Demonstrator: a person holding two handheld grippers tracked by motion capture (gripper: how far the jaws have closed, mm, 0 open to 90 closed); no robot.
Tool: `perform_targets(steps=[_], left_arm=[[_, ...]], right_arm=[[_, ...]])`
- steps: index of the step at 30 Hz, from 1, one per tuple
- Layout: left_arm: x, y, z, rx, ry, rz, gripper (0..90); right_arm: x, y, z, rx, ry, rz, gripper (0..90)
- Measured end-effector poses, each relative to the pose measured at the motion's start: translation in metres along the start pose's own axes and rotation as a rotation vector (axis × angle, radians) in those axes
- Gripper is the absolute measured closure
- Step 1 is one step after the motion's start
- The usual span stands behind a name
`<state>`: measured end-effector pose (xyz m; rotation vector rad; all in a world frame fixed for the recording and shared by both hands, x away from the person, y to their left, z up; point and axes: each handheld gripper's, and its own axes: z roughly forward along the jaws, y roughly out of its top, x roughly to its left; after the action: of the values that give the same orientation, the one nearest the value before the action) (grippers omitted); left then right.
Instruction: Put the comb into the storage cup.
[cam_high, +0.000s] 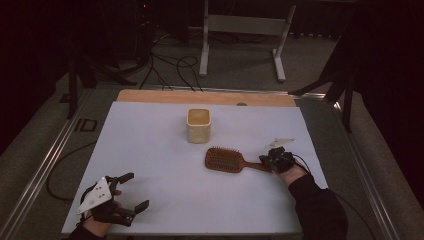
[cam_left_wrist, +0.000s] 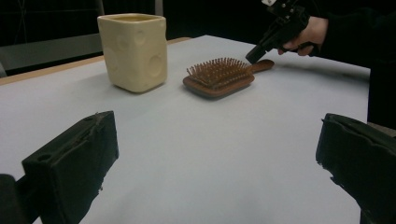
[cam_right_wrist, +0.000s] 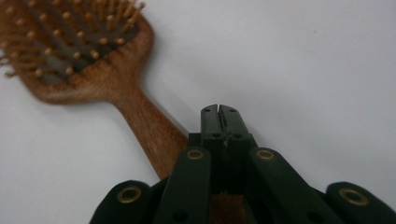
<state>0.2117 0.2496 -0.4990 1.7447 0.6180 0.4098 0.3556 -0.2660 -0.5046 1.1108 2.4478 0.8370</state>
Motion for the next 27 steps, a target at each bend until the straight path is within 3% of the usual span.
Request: perform_targets(steps=[4, 12, 27], left_arm=[[0.000, 0.000, 0.000, 0.001, 0.000, 0.001, 0.0], [0.000, 0.000, 0.000, 0.001, 0.001, 0.002, 0.0], [0.000, 0.000, 0.000, 0.001, 0.000, 0.002, 0.0]], right_arm=[[0.006, -0.003, -0.001, 0.016, 0.002, -0.033, 90.0], [0.018, -0.006, -0.003, 0.015, 0.024, -0.050, 90.0], [0.032, -0.016, -0.007, 0.023, 0.047, -0.029, 90.0]])
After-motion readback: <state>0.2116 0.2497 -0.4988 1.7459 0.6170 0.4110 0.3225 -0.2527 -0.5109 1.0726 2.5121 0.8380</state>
